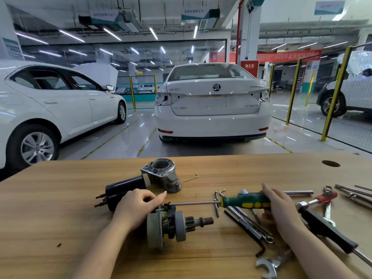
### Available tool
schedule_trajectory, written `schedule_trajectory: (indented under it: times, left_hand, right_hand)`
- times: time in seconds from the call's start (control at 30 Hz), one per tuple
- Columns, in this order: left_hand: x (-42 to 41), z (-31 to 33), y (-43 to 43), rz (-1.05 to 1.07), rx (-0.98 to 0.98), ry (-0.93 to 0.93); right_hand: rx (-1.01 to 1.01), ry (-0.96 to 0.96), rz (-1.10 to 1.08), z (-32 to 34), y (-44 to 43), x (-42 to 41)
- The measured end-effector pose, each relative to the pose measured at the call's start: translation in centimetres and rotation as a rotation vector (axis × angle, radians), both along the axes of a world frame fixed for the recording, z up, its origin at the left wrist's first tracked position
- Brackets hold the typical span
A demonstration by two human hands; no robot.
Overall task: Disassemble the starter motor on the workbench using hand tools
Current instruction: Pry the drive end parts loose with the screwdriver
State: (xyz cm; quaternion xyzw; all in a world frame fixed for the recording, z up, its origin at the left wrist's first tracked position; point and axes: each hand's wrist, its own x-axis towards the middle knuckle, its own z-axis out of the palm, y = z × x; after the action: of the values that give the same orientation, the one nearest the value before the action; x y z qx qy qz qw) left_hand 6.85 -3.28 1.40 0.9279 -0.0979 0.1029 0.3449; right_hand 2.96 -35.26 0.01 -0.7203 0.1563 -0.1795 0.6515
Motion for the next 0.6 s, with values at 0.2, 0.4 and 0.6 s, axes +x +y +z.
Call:
schedule_trajectory:
  times: [0.2, 0.4, 0.6]
  left_hand:
    - [0.0, 0.0, 0.0, -0.001, -0.012, 0.007]
    - [0.1, 0.0, 0.1, -0.002, -0.009, 0.011]
    - [0.3, -0.1, 0.1, 0.008, -0.014, 0.008]
  right_hand:
    - [0.697, -0.014, 0.248, 0.6, -0.7, -0.1]
    - [0.776, 0.013, 0.44, 0.9, -1.4, -0.6]
    - [0.367, 0.191, 0.273, 1.0, -1.3, -0.1]
